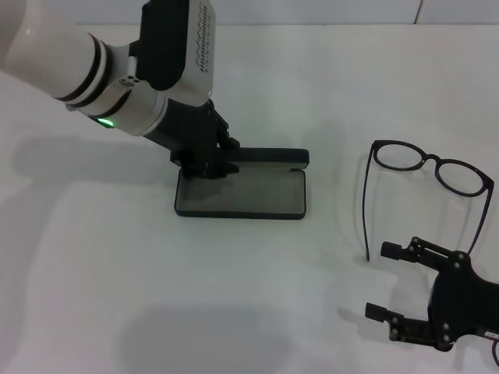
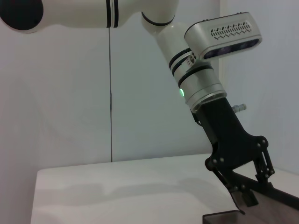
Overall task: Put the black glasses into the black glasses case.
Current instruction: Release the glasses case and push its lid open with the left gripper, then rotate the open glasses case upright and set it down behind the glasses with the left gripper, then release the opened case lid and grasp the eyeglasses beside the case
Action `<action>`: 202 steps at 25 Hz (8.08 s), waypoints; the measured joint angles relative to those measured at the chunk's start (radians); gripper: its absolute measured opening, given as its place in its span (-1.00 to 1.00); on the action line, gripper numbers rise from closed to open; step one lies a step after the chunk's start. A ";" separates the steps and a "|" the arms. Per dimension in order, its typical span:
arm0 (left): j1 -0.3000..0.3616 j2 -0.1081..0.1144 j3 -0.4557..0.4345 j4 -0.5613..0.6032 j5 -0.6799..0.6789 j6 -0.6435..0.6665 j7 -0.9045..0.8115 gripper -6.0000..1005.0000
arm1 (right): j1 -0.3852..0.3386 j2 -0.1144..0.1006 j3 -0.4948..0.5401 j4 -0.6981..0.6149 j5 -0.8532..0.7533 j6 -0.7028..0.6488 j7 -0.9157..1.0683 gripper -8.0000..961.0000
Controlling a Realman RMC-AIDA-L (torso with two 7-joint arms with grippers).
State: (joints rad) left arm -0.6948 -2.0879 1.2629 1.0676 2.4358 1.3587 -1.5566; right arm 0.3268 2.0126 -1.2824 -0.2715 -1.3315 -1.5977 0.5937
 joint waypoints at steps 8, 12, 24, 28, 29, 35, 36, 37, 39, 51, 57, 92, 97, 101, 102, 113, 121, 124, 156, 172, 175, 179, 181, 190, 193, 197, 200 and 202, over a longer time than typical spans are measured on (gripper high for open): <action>0.001 0.000 -0.002 0.002 -0.021 0.000 -0.007 -0.38 | 0.000 0.000 0.000 0.008 0.000 0.001 0.000 0.67; 0.010 0.000 -0.004 0.026 -0.032 0.002 -0.019 -0.55 | 0.000 0.000 0.000 0.009 0.000 0.001 0.000 0.67; 0.061 -0.003 0.001 0.050 -0.104 -0.046 -0.022 -0.60 | 0.000 0.000 0.002 0.009 0.000 0.001 -0.002 0.67; 0.091 -0.006 0.003 0.051 -0.139 -0.077 -0.021 -0.60 | 0.000 0.000 0.004 0.009 0.000 0.001 -0.003 0.67; 0.100 -0.006 0.003 0.051 -0.160 -0.083 -0.020 -0.60 | 0.000 0.000 0.004 0.009 0.000 0.001 -0.003 0.67; 0.143 -0.004 -0.003 0.055 -0.266 -0.107 0.015 -0.60 | 0.000 0.000 0.006 0.009 0.000 0.003 -0.003 0.67; 0.149 -0.005 -0.004 0.055 -0.284 -0.107 0.027 -0.60 | 0.000 0.000 0.006 0.009 0.000 0.004 -0.003 0.67; 0.155 -0.005 -0.004 0.055 -0.299 -0.108 0.038 -0.60 | 0.000 0.000 0.006 0.009 0.000 0.004 -0.003 0.67; 0.167 -0.005 -0.004 0.056 -0.334 -0.116 0.067 -0.60 | 0.000 0.000 0.006 0.009 0.000 0.004 -0.003 0.67; 0.208 -0.006 0.004 -0.024 -0.486 -0.182 0.320 -0.62 | 0.000 0.000 0.006 0.009 0.000 0.004 -0.003 0.67; 0.210 -0.006 0.004 -0.078 -0.555 -0.193 0.430 -0.61 | 0.000 0.000 0.006 0.009 0.000 0.004 -0.003 0.67; 0.250 -0.010 0.018 -0.146 -0.638 -0.249 0.557 -0.38 | 0.000 0.000 0.005 0.011 0.000 0.004 -0.003 0.67; 0.254 -0.011 0.018 -0.153 -0.649 -0.256 0.567 -0.38 | 0.000 0.000 0.005 0.011 0.000 0.004 -0.003 0.67; 0.260 -0.011 0.019 -0.154 -0.649 -0.254 0.567 -0.38 | 0.000 0.000 0.005 0.011 0.000 0.004 -0.002 0.67; 0.262 -0.011 0.022 -0.154 -0.650 -0.254 0.567 -0.38 | 0.000 0.000 0.006 0.011 0.000 0.004 -0.002 0.67; 0.290 -0.009 0.030 -0.154 -0.678 -0.252 0.563 -0.38 | 0.000 0.000 0.006 0.011 0.000 0.004 -0.002 0.67; 0.304 -0.009 0.030 -0.171 -0.679 -0.254 0.567 -0.38 | 0.000 0.000 0.006 0.011 0.000 0.004 -0.002 0.67; 0.304 -0.009 0.030 -0.177 -0.678 -0.255 0.568 -0.38 | 0.000 0.000 0.006 0.011 0.000 0.004 -0.002 0.67; 0.397 -0.006 0.073 -0.221 -0.793 -0.207 0.639 -0.38 | 0.000 0.000 0.006 0.011 0.000 0.006 0.004 0.67; 0.390 -0.010 0.080 -0.296 -0.868 -0.188 0.621 -0.38 | 0.000 0.000 0.006 0.012 0.000 0.015 0.005 0.67; 0.372 -0.009 0.085 -0.320 -0.902 -0.187 0.604 -0.38 | 0.000 0.000 0.006 0.012 0.001 0.016 0.005 0.67; 0.354 -0.009 0.110 -0.332 -0.909 -0.187 0.584 -0.37 | 0.000 0.000 0.006 0.012 0.001 0.017 0.005 0.67; 0.347 -0.010 0.124 -0.337 -0.911 -0.187 0.581 -0.38 | 0.000 0.000 0.006 0.012 0.002 0.018 0.005 0.67; 0.308 -0.011 0.160 -0.399 -0.981 -0.192 0.580 -0.38 | 0.003 0.000 0.006 0.012 0.002 0.026 0.005 0.67; 0.289 -0.012 0.160 -0.419 -0.996 -0.194 0.582 -0.38 | 0.006 0.000 0.006 0.012 0.002 0.027 0.005 0.67; 0.277 -0.012 0.160 -0.428 -1.022 -0.194 0.582 -0.38 | 0.006 0.000 0.006 0.012 0.002 0.028 0.005 0.67; 0.275 -0.013 0.160 -0.430 -1.026 -0.195 0.583 -0.38 | 0.007 0.000 0.006 0.012 0.002 0.029 0.004 0.67; 0.272 -0.013 0.159 -0.434 -1.027 -0.197 0.584 -0.38 | 0.008 0.000 0.006 0.012 0.002 0.029 0.004 0.67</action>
State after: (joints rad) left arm -0.4232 -2.1010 1.4223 0.6332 1.4089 1.1616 -0.9730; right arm 0.3345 2.0126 -1.2762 -0.2592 -1.3299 -1.5690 0.5978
